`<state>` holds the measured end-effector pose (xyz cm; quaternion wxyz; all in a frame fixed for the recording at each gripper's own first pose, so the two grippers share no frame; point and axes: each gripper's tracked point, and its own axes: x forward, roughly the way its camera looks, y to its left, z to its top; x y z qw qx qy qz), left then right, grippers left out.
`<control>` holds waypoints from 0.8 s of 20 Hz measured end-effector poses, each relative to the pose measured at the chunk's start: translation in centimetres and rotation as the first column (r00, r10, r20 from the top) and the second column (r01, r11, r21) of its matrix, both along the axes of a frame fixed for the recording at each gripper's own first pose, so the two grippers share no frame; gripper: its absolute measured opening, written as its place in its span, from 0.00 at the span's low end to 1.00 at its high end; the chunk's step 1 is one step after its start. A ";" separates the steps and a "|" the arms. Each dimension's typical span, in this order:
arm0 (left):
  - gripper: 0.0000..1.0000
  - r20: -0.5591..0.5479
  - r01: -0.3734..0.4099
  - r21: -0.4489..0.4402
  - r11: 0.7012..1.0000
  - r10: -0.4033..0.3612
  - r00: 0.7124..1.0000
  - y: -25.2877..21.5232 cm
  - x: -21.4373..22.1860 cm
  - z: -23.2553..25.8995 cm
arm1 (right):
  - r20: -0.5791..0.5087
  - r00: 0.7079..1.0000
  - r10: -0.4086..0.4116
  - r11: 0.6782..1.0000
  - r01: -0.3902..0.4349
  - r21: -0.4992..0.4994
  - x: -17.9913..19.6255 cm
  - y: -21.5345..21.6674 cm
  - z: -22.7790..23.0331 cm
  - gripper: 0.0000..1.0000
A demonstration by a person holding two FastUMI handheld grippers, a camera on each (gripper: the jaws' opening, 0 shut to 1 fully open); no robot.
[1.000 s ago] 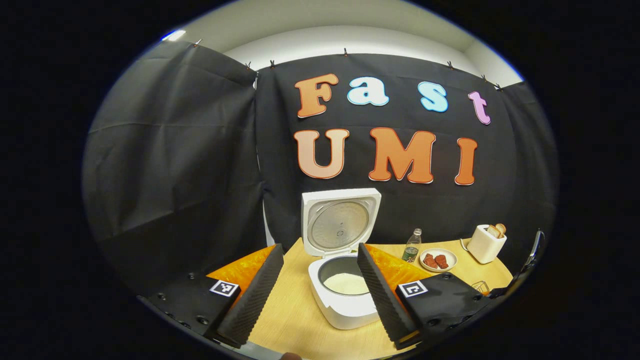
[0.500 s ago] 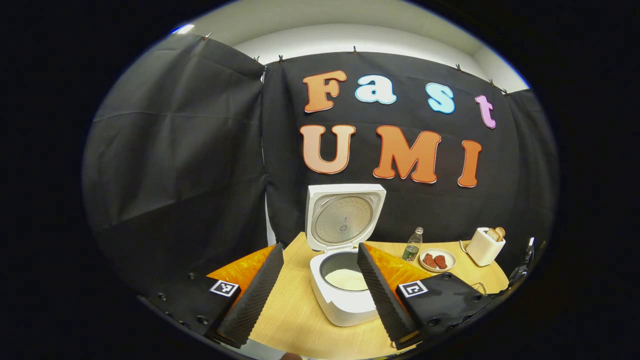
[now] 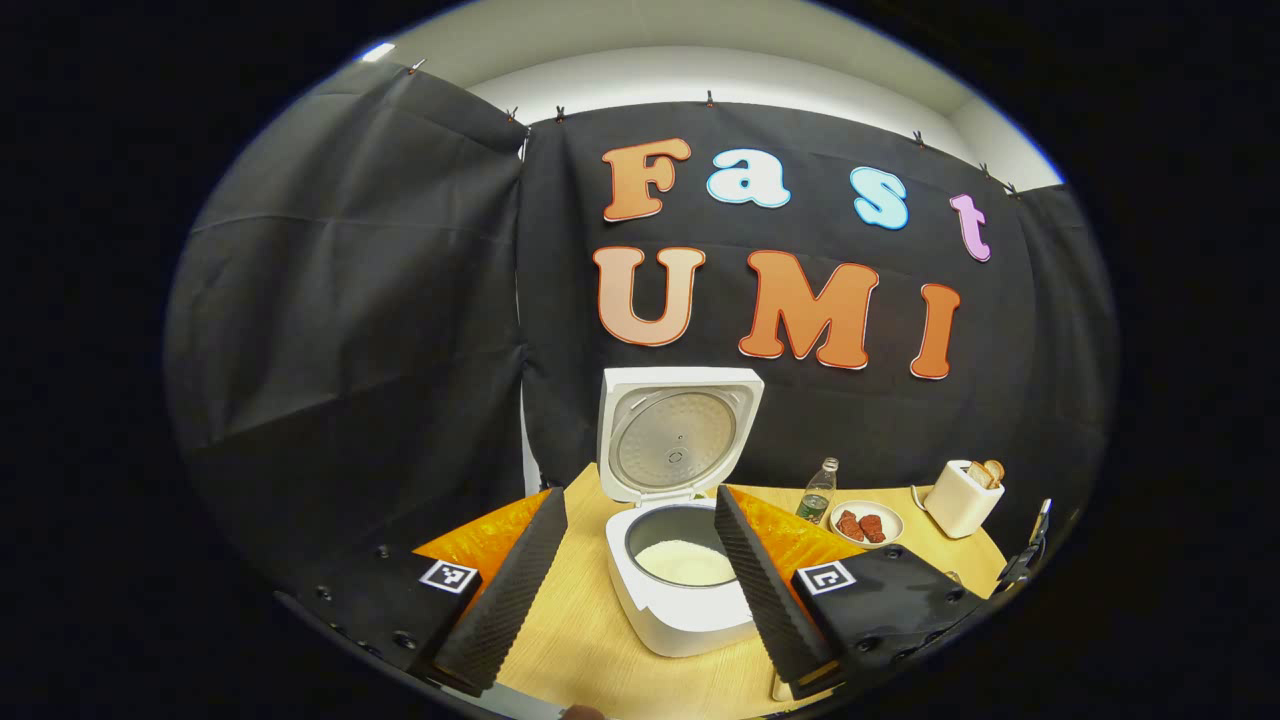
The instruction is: Close the left gripper, press the button to open the rice cooker; take a wooden spoon from the chopstick holder with the right hand, scoop a spoonful of rice and pour it into the rice cooker, then put the wooden spoon back into the chopstick holder.
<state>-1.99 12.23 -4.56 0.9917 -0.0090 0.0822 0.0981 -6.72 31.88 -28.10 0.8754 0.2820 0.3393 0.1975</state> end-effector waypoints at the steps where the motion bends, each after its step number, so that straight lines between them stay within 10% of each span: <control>1: 1.00 -0.002 -0.002 -0.004 1.000 0.002 1.000 0.1 0.1 -0.1 | -0.022 1.000 -0.021 1.000 0.021 0.009 0.1 0.0 -0.3 0.11; 16: 1.00 0.009 -0.009 0.005 1.000 0.009 1.000 0.4 -0.1 0.4 | -0.225 0.965 -0.135 0.962 0.183 0.204 1.6 -1.6 -1.3 0.11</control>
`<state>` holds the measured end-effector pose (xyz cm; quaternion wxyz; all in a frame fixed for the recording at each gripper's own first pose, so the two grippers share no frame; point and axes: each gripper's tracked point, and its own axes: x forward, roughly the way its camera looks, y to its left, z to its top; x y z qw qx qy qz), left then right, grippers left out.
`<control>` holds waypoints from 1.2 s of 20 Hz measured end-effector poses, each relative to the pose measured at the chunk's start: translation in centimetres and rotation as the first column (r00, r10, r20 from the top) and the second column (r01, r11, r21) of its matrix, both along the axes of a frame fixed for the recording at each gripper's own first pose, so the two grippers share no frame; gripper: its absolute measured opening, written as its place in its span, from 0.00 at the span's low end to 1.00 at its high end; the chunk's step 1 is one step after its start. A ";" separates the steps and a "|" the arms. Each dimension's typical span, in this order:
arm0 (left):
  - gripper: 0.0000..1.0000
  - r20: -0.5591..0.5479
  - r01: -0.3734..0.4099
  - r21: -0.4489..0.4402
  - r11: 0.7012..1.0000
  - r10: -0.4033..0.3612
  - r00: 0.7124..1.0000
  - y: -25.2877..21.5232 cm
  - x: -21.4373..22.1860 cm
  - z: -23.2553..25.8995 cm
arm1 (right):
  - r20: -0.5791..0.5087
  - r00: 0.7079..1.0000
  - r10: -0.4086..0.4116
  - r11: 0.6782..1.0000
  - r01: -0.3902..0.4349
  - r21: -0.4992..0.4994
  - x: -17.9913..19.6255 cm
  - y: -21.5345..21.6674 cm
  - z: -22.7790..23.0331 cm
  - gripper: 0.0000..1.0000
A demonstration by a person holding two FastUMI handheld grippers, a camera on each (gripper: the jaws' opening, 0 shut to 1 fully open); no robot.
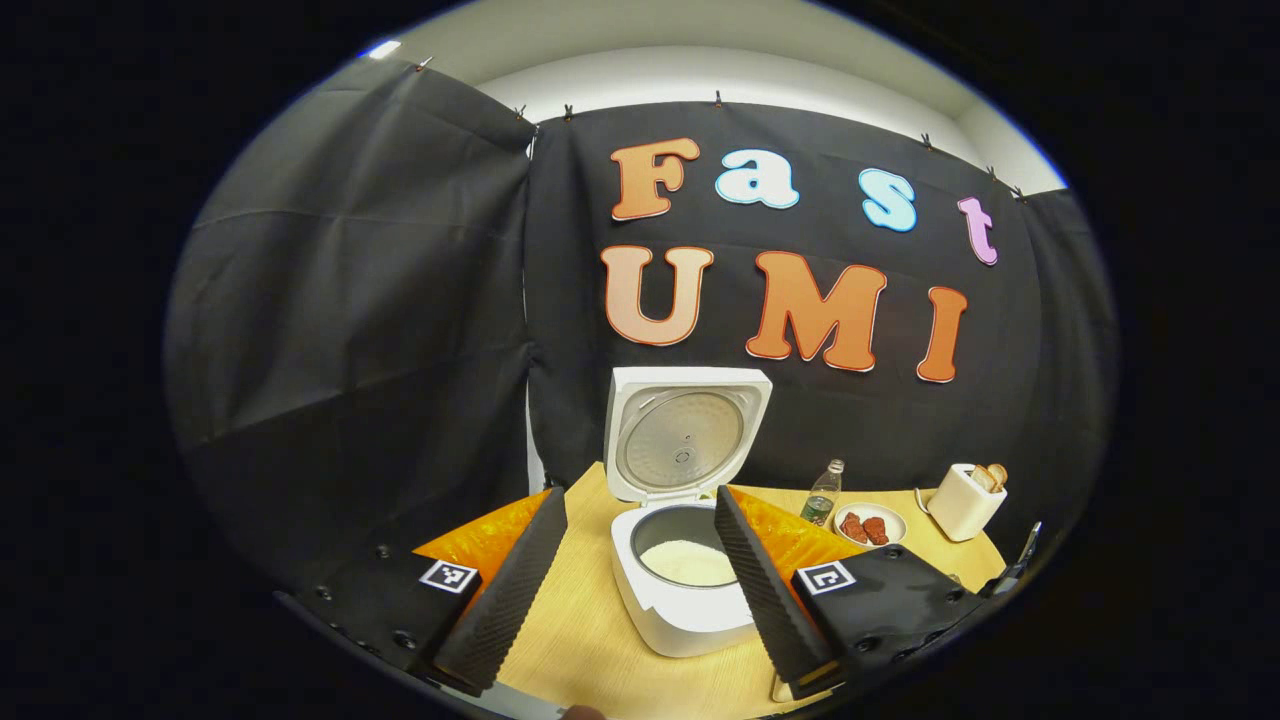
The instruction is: Close the left gripper, press the button to open the rice cooker; take a wooden spoon from the chopstick holder with the right hand, scoop a spoonful of rice and pour it into the rice cooker, then put the wooden spoon back into the chopstick holder.
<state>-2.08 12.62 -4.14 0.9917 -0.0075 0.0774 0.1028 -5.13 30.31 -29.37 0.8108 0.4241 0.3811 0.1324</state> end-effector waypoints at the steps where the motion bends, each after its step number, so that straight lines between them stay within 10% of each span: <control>1: 1.00 0.003 0.001 0.002 1.000 -0.001 1.000 0.0 0.1 0.0 | -0.009 1.000 -0.008 0.999 0.009 0.032 0.1 -0.3 0.4 0.11; 24: 1.00 0.038 0.035 0.025 0.999 -0.036 0.999 -0.8 2.4 1.0 | 0.020 0.998 -0.052 0.938 0.042 0.345 3.5 -0.3 12.8 0.11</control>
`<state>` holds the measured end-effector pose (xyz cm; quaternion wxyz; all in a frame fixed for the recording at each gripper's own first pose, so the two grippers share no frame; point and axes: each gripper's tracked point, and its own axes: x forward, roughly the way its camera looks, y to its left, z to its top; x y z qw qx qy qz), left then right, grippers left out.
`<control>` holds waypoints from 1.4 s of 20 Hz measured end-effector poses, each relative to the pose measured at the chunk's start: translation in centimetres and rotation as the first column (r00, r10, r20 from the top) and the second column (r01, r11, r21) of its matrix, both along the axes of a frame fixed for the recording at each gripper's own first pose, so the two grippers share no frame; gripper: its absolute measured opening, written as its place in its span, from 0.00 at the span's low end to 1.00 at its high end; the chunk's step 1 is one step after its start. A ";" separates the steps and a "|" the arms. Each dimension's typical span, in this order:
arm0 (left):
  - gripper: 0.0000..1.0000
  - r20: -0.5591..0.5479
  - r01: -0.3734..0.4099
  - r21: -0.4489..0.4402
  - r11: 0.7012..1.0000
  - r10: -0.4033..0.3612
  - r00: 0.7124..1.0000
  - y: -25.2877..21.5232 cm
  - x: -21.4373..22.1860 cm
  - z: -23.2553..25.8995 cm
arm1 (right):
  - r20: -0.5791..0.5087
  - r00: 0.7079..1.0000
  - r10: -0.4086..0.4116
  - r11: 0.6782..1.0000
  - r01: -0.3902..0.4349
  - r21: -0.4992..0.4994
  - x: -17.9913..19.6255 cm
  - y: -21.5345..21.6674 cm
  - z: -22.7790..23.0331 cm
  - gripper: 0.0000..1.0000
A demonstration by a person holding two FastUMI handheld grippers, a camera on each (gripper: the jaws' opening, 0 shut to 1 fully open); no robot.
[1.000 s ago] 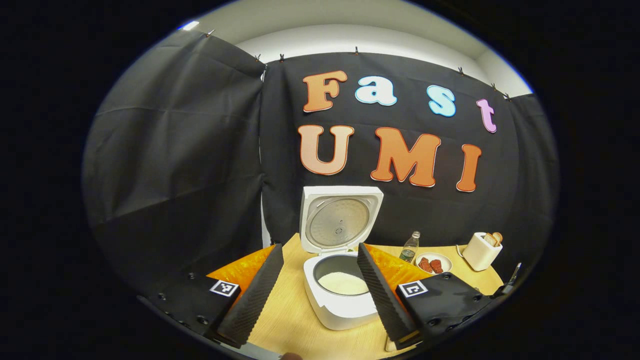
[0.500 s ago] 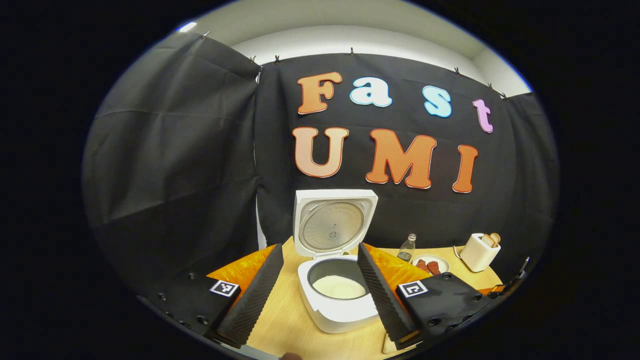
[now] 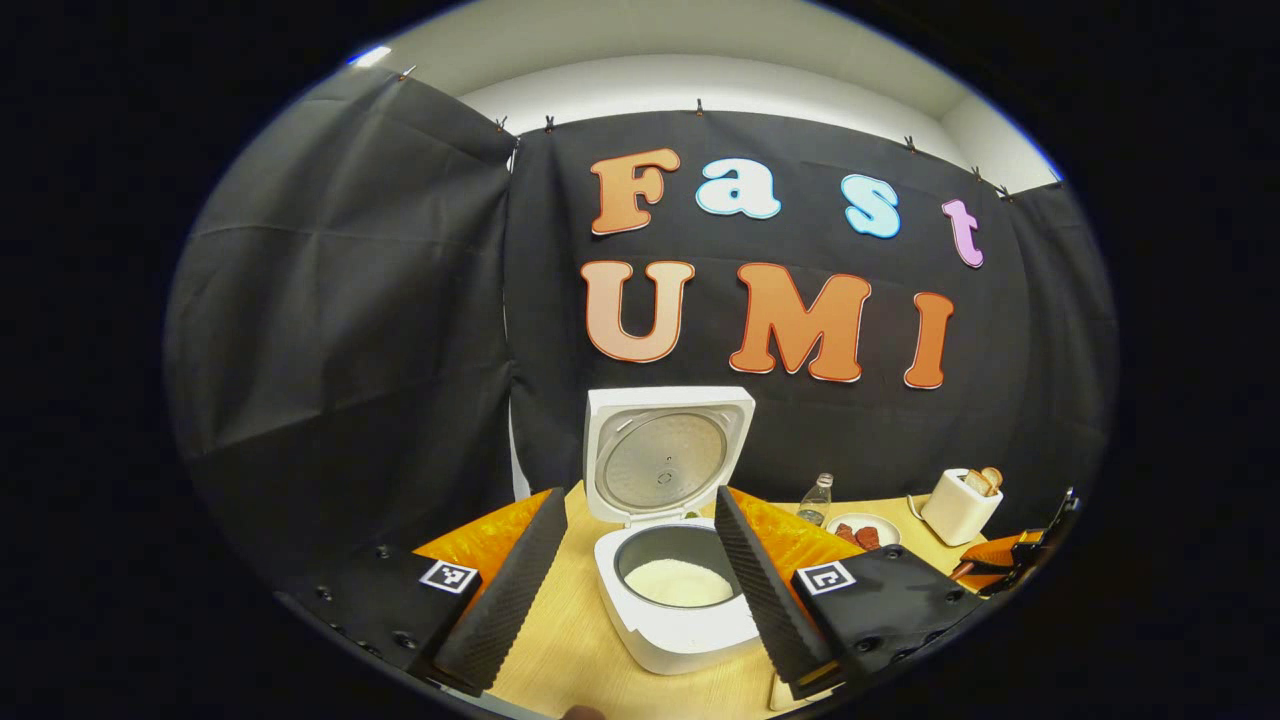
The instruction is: Close the left gripper, press the button to open the rice cooker; take a wooden spoon from the chopstick holder with the right hand, scoop a spoonful of rice and pour it into the rice cooker, then put the wooden spoon back into the chopstick holder.
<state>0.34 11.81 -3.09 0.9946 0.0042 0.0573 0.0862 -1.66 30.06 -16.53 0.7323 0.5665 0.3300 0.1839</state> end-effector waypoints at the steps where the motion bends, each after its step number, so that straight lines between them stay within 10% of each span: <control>1: 1.00 -0.003 0.001 -0.003 1.000 -0.001 1.000 0.0 0.0 0.0 | 0.002 1.000 0.000 1.000 0.000 0.008 0.3 0.5 0.5 0.11; 17: 1.00 -0.022 0.023 -0.027 0.999 -0.024 0.999 0.5 -0.2 -0.7 | 0.092 0.995 0.042 0.995 -0.050 0.090 7.0 10.3 8.8 0.11; 28: 1.00 -0.033 0.026 -0.055 0.998 -0.028 0.999 2.9 -0.3 -1.2 | 0.404 0.906 0.129 0.985 -0.068 -0.160 8.3 18.8 14.5 0.11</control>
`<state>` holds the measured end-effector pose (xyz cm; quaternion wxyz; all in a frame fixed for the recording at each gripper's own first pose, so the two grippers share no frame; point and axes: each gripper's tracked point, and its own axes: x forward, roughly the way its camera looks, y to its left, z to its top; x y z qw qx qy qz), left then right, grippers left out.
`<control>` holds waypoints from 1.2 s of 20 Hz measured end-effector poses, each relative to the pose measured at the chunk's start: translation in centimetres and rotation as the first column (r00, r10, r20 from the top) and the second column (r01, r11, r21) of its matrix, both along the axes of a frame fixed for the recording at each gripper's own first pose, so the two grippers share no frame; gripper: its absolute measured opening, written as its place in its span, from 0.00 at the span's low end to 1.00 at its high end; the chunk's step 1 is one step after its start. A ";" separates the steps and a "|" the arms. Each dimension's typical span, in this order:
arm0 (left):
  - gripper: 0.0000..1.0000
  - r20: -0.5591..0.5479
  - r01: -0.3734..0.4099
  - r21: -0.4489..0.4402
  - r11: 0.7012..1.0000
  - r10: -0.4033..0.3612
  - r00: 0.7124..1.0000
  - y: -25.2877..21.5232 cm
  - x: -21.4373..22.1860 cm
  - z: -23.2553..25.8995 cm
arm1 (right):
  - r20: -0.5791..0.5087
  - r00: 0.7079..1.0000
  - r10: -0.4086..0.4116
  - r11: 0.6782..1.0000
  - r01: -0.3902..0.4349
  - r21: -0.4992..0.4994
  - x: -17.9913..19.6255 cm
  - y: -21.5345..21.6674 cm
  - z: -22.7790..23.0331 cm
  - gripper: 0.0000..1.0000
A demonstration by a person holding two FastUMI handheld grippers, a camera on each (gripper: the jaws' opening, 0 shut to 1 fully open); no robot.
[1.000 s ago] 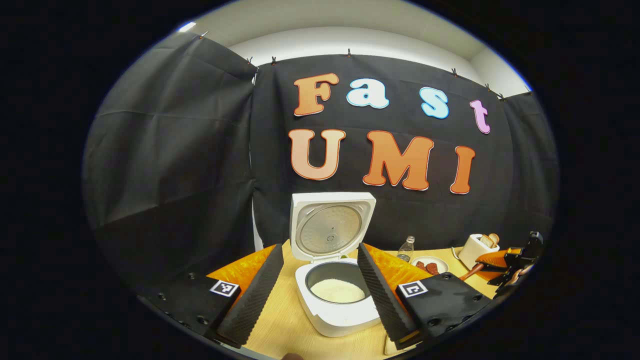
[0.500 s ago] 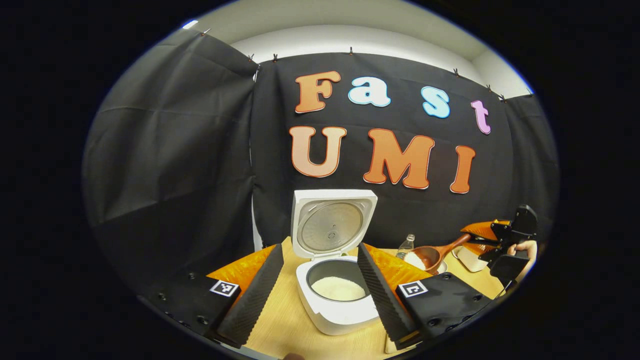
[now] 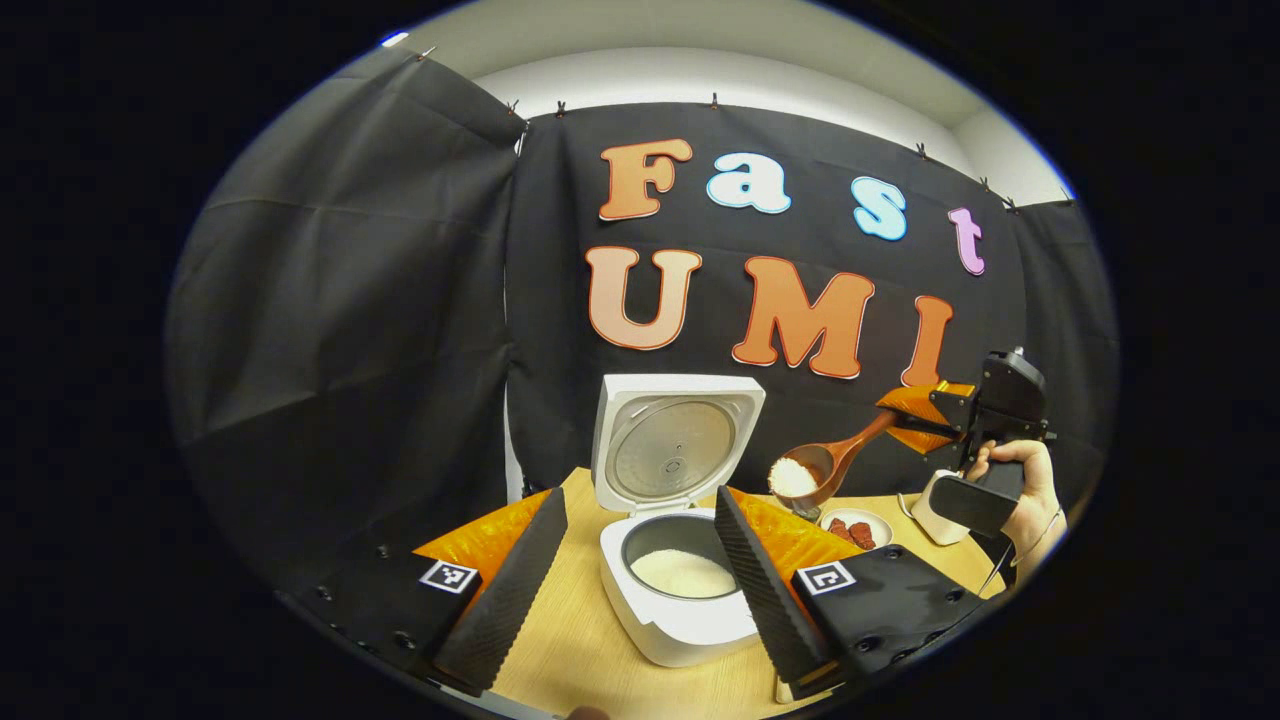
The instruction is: Close the left gripper, press the button to open the rice cooker; take a wooden spoon from the chopstick holder with the right hand, scoop a spoonful of rice and pour it into the rice cooker, then put the wooden spoon back into the chopstick holder.
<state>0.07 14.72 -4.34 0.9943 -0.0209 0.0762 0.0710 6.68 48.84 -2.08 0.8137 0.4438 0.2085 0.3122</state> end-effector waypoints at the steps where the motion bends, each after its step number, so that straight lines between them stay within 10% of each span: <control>1: 1.00 -0.002 -0.004 0.001 1.000 0.004 1.000 0.4 0.0 -0.1 | 0.025 1.000 0.003 1.000 -0.003 -0.019 0.0 0.6 0.1 0.11; 24: 1.00 0.012 0.025 0.003 1.000 -0.026 1.000 2.1 -0.2 -0.9 | 0.379 0.922 0.079 0.955 0.040 -0.295 -1.6 5.3 1.6 0.11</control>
